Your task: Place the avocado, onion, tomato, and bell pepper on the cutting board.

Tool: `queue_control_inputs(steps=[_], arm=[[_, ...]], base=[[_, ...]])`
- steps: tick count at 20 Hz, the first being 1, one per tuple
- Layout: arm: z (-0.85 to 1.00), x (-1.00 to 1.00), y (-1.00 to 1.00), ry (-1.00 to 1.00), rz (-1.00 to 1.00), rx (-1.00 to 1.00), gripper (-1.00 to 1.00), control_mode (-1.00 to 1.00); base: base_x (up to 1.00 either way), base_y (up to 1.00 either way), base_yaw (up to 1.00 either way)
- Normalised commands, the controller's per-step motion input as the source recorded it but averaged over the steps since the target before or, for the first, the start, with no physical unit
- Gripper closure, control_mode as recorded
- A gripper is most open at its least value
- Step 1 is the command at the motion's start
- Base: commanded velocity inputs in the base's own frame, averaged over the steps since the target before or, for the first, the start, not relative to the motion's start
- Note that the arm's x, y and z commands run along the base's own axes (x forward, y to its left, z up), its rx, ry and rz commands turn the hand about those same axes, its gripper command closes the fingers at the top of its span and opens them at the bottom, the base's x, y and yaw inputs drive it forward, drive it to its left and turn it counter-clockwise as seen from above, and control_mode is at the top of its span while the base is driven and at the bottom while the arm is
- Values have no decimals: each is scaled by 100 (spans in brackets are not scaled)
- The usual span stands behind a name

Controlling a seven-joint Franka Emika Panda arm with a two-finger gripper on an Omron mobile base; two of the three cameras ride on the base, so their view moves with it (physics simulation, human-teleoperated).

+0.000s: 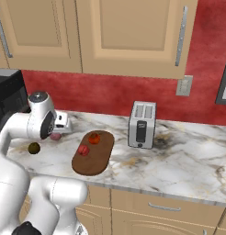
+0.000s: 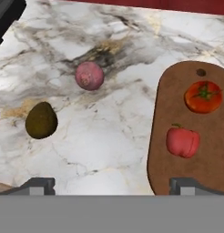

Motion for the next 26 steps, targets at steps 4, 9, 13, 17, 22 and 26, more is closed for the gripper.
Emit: queue_control_inputs(steps=[4, 9, 13, 17, 22, 26], arm=[[0, -14, 42, -11, 0, -2, -100, -100], [0, -2, 46, -8, 0, -4, -100, -100], [0, 0, 56, -2, 0, -2, -100, -100], [0, 0, 63, 2, 0, 0, -100, -100], [2, 0, 53, 7, 0, 0, -100, -100], [4, 4, 24, 13, 0, 4, -100, -100]], base=[[0, 0, 0], [0, 0, 0], [0, 0, 0], [0, 0, 0], [0, 0, 0], [0, 0, 0]])
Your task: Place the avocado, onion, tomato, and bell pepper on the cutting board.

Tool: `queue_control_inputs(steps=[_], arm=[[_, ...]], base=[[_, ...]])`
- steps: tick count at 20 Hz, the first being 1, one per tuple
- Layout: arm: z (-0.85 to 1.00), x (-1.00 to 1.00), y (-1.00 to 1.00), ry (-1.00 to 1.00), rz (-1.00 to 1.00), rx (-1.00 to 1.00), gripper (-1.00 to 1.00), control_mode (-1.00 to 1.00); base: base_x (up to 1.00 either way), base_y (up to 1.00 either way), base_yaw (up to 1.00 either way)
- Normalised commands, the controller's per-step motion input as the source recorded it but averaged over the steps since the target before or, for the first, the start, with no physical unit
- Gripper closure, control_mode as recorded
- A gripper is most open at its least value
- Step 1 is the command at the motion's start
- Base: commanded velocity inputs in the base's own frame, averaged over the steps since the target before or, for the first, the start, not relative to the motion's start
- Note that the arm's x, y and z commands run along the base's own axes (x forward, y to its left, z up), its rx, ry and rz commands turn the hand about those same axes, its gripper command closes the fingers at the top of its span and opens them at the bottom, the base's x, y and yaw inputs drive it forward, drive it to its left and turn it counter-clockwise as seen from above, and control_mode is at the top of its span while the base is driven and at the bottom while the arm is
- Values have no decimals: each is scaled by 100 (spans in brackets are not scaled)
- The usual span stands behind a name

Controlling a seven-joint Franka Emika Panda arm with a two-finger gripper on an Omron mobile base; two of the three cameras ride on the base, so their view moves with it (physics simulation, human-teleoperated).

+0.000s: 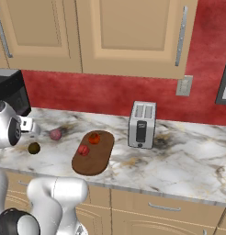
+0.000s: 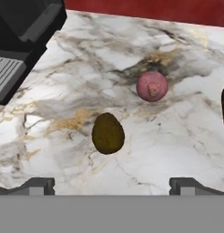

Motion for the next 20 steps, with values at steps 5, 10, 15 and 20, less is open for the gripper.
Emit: queue_control_inputs(steps=[5, 10, 15, 20], arm=[[0, 14, 11, 13, 1, 6, -100, -100], [-10, 6, 9, 2, 0, 0, -100, -100], [-32, 0, 14, 0, 0, 0, -100, -100], [-26, 7, 8, 0, 0, -1, -100, -100]], base=[[0, 0, 0], [0, 0, 0], [0, 0, 0], [0, 0, 0]])
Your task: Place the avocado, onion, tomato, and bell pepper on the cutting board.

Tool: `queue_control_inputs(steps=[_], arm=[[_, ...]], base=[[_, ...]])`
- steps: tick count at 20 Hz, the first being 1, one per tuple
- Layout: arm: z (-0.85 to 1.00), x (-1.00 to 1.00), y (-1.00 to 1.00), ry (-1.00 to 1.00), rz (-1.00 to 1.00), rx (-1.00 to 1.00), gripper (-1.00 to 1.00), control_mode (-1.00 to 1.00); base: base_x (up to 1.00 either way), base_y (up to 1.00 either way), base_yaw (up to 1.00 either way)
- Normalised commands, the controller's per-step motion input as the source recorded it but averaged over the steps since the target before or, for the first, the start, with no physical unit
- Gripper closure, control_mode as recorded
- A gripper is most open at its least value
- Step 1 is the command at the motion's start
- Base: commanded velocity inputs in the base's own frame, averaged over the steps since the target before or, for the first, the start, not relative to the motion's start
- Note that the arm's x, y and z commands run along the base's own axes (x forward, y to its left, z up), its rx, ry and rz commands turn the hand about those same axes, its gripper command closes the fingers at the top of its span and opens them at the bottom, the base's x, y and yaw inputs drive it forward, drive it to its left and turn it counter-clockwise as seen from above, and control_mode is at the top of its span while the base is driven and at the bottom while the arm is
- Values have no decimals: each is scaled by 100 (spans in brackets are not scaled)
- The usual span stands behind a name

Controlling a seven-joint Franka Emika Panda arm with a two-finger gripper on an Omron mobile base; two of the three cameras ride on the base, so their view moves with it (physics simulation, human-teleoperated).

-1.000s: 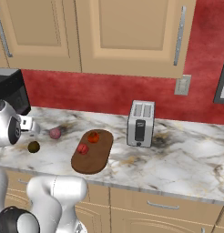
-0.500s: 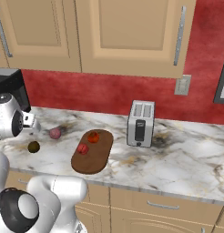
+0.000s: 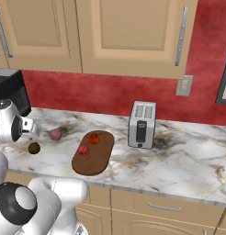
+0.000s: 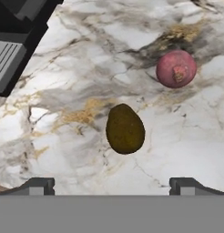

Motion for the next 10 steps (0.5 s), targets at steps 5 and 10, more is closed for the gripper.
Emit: queue_control_inputs(steps=[5, 10], arm=[[-25, 10, 1, 0, 0, -2, -100, -100], [-19, 9, 0, 0, 0, -1, -100, -100]], base=[[0, 0, 0], [0, 0, 0]])
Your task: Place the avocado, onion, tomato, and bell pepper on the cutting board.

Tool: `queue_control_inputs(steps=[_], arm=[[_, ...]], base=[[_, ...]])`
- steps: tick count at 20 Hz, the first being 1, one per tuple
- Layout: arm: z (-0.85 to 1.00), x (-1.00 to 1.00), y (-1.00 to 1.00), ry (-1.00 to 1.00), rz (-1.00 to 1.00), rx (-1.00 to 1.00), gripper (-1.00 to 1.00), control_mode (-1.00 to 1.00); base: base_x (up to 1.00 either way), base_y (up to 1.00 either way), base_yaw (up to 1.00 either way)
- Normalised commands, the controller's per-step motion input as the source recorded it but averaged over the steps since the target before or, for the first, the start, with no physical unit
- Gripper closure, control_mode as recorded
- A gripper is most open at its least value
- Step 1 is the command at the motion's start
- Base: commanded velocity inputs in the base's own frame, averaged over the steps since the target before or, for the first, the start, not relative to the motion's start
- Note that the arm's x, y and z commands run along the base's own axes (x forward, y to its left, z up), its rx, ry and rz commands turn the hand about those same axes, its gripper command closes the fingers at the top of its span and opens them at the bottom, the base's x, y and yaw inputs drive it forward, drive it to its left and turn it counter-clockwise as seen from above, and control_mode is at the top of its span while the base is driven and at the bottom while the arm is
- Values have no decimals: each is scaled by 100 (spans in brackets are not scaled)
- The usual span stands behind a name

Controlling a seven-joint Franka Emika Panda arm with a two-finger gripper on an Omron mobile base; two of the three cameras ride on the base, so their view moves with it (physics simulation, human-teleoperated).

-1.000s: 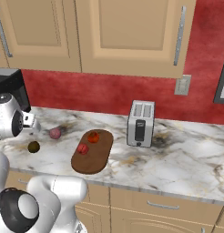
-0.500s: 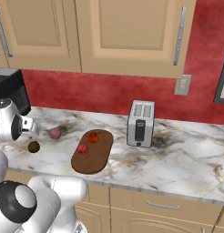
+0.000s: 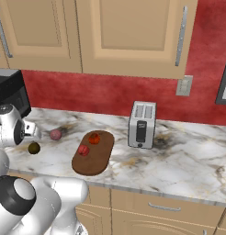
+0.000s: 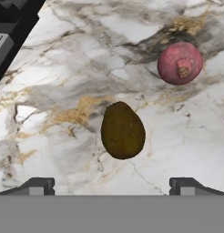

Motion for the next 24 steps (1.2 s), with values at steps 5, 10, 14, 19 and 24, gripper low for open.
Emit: queue_control_inputs(steps=[5, 10, 14, 19, 24], arm=[[-15, 15, 0, 0, 0, -1, -100, -100], [-8, 5, 0, 0, 0, -1, -100, -100], [-5, 0, 0, 0, 0, -2, -100, -100], [-8, 5, 0, 1, 0, -1, -100, -100], [-13, 11, 0, 2, 0, 0, -100, -100]], base=[[0, 0, 0], [0, 0, 0], [0, 0, 0], [0, 0, 0], [0, 0, 0]])
